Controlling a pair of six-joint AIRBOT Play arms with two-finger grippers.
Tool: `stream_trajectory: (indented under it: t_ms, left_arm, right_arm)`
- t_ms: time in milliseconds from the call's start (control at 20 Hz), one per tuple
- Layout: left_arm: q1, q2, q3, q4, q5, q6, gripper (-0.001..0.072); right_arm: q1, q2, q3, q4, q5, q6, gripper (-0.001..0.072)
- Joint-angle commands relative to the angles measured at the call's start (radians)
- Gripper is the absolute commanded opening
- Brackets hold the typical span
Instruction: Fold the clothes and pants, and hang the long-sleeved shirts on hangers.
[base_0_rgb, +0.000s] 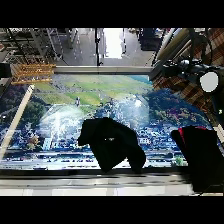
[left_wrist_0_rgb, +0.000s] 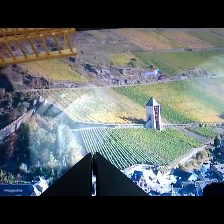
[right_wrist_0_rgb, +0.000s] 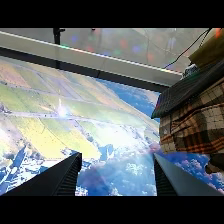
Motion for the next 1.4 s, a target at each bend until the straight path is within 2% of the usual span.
stream_trajectory:
  t_ms: [0,550,600,650,700,750,800,950,1050,1100,1250,1350]
  left_arm:
    - [0.0,0.001,0.0,0.0,0.0,0.0,0.001]
    - [0.003,-0.027,0.0,0.0,0.011,0.0,0.001]
    - [0.003,-0.036,0.0,-0.001,0.011,-0.001,0.0009]
    - [0.003,-0.048,0.0,-0.001,0.007,-0.004,0.001]
    - [0.003,-0.06,0.0,-0.001,-0.005,-0.005,0.001]
    - [0.003,-0.074,0.0,-0.01,-0.041,-0.005,0.001]
    - [0.003,-0.088,0.0,-0.015,-0.101,-0.004,0.001]
    - [0.003,-0.118,-0.002,-0.015,-0.262,-0.005,0.001]
    - [0.003,-0.122,-0.024,-0.059,-0.269,-0.008,0.001]
    - [0.003,-0.122,-0.044,-0.097,-0.252,-0.013,0.001]
    - [0.003,-0.122,-0.117,-0.291,-0.238,-0.014,0.001]
    - [0.003,-0.122,-0.176,-0.338,-0.2,-0.011,0.001]
  right_arm:
    - [0.001,0.0,0.001,0.0,0.0,0.0,0.0525]
    - [0.001,0.0,0.001,0.002,-0.004,0.001,0.0525]
    - [0.002,-0.001,0.001,0.014,-0.029,0.002,0.0526]
    - [0.002,0.001,0.001,0.097,-0.041,0.024,0.0526]
    - [0.002,0.006,0.001,0.198,-0.009,0.064,0.0525]
    - [0.001,0.013,0.002,0.264,0.048,0.055,0.0526]
    - [0.001,0.021,0.002,0.268,0.103,0.053,0.0516]
    - [0.0,0.037,0.002,0.132,0.353,-0.023,0.0518]
    - [-0.013,0.047,0.002,0.013,0.55,-0.14,0.0517]
    - [-0.033,0.051,0.002,0.012,0.615,-0.183,0.0516]
    - [-0.144,0.079,0.001,0.112,0.647,-0.18,0.0517]
    - [-0.22,0.094,0.001,0.127,0.646,-0.175,0.0517]
